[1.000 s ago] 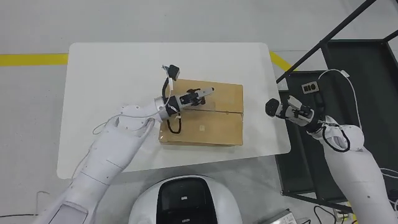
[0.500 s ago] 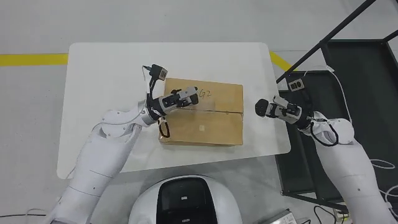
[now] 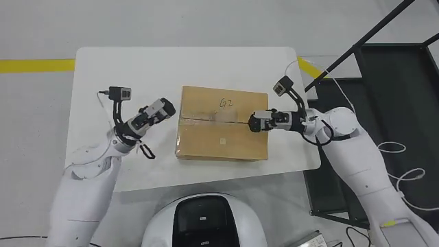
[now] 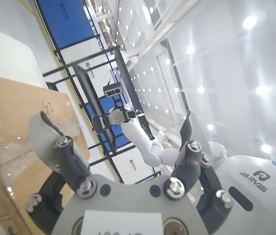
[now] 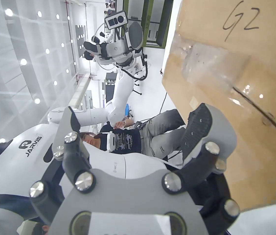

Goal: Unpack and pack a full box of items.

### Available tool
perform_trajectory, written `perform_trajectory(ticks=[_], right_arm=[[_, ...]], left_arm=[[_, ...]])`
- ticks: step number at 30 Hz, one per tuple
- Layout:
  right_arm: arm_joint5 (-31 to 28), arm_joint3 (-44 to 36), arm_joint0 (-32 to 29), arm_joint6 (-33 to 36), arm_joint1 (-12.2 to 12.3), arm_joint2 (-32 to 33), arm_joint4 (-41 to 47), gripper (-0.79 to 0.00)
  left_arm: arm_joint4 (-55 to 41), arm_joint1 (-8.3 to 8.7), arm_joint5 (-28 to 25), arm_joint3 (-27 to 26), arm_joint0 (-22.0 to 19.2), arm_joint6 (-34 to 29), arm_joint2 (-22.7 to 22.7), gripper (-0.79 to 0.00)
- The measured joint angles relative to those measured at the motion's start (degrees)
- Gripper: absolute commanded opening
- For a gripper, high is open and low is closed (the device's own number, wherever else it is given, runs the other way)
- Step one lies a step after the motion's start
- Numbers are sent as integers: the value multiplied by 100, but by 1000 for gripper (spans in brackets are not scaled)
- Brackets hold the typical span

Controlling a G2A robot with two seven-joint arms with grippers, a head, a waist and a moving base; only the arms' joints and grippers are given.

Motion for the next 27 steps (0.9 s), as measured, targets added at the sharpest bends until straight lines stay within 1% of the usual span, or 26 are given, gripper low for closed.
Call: perform_trajectory(ticks=[2, 5, 8, 11, 16, 22, 27], right_arm=[[39, -13, 133, 45, -31, -147, -6, 0], [165, -142, 297, 130, -76, -356, 37, 0], [370, -300, 488, 92, -131, -608, -43, 0], [586, -398, 726, -24, -208, -926, -152, 0], [860, -368, 1156, -316, -380, -1513, -270, 0], [990, 28, 1782, -650, -689, -2329, -249, 0], [1113, 540, 2318, -1057, -989, -2932, -322, 0]], left_arm=[[-118, 52, -56, -198, 311, 97, -385, 0], [-170, 104, -90, -368, 671, 319, -855, 0], [-246, 130, -47, -415, 906, 467, -1121, 0], [-290, 147, -1, -352, 979, 456, -1216, 0], [-286, 148, -1, -344, 978, 455, -1217, 0], [-286, 148, -1, -344, 978, 456, -1217, 0], [-286, 148, -1, -344, 978, 456, -1217, 0]])
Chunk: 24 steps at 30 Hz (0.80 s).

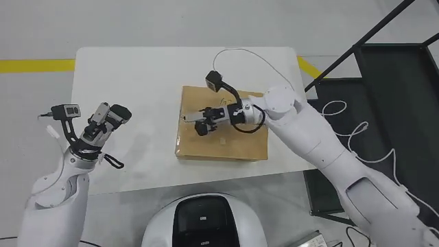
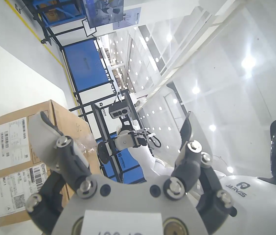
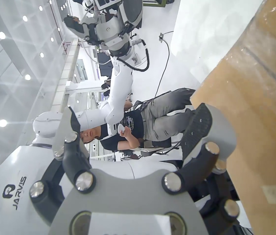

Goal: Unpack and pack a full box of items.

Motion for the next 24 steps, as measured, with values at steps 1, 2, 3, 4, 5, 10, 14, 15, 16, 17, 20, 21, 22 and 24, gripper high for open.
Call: perform_trajectory(ticks=[1, 2, 3, 4, 5, 10, 14, 15, 16, 17, 20, 21, 22, 24], right_arm=[[23, 96, 82, -91, -54, -96, -26, 0], [88, 224, 190, -209, -125, -220, -68, 0], [143, 317, 267, -295, -180, -309, -87, 0], [189, 408, 334, -366, -235, -390, -68, 0], [224, 527, 413, -426, -307, -486, -11, 0], [172, 921, 618, -652, -527, -728, 24, 0], [87, 1168, 662, -833, -633, -799, -70, 0], [65, 1208, 659, -869, -648, -800, -90, 0], [45, 1242, 652, -899, -660, -799, -108, 0], [23, 1279, 639, -916, -672, -791, -122, 0], [-15, 1303, 600, -967, -674, -727, -213, 0], [-17, 1285, 577, -976, -666, -697, -247, 0], [-11, 1256, 551, -983, -653, -662, -282, 0], [35, 1144, 472, -1019, -610, -565, -398, 0]], left_arm=[[0, 0, 0, 0, 0, 0, 0, 0], [0, 0, 0, 0, 0, 0, 0, 0], [0, 0, 0, 0, 0, 0, 0, 0], [0, 0, 0, 0, 0, 0, 0, 0], [0, 0, 0, 0, 0, 0, 0, 0], [0, 0, 0, 0, 0, 0, 0, 0], [0, 0, 0, 0, 0, 0, 0, 0], [0, 0, 0, 0, 0, 0, 0, 0], [0, 0, 0, 0, 0, 0, 0, 0], [0, 0, 0, 0, 0, 0, 0, 0], [50, 0, 45, -61, 21, 123, -33, 0], [87, 2, 48, -98, 44, 196, -61, 0], [123, 3, 42, -133, 74, 270, -93, 0], [149, 6, 17, -200, 157, 422, -172, 0]])
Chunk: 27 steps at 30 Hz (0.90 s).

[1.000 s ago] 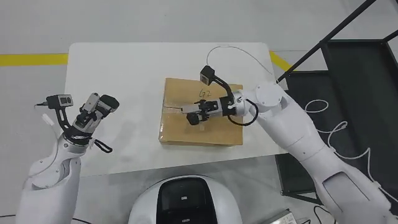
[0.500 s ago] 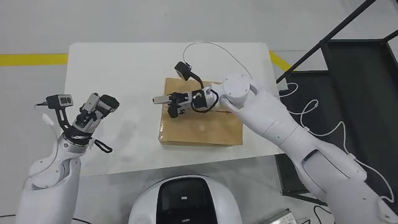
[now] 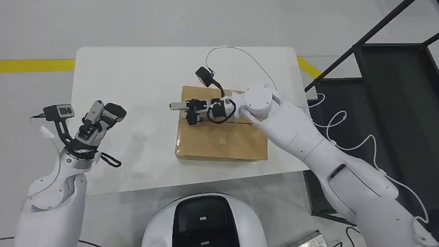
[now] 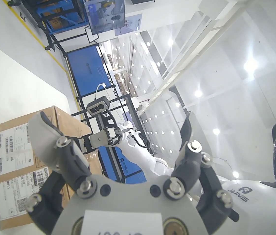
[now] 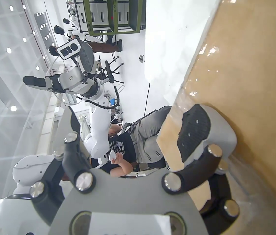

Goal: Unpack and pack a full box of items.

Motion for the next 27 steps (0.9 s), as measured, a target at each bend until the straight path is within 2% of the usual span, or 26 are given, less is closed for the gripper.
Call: perform_trajectory(ticks=[10, 27], right_arm=[[464, -852, -643, -141, 309, 643, -540, 0], [1345, -1963, -1703, -679, 732, 1790, -1462, 0]], left_arm=[[-14, 10, 60, -10, 266, 611, -394, 0], [-35, 13, 105, -14, 298, 620, -432, 0]])
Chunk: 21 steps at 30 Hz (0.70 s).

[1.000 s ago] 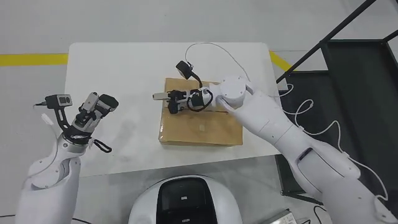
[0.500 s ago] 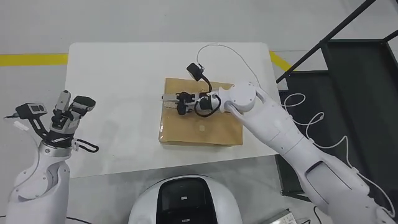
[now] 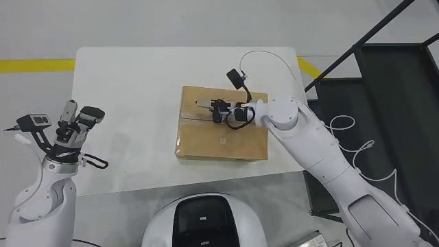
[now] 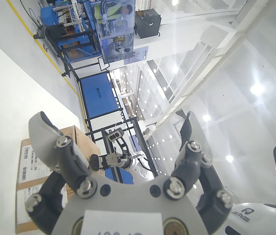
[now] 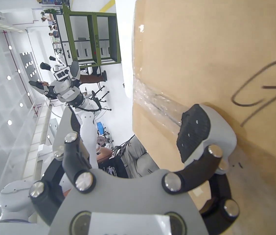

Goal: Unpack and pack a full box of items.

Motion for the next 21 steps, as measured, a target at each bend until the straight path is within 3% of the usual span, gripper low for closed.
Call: perform_trajectory(ticks=[21], right_arm=[[292, -912, -1378, -377, 331, 1328, -302, 0]], left_arm=[[0, 0, 0, 0, 0, 0, 0, 0]])
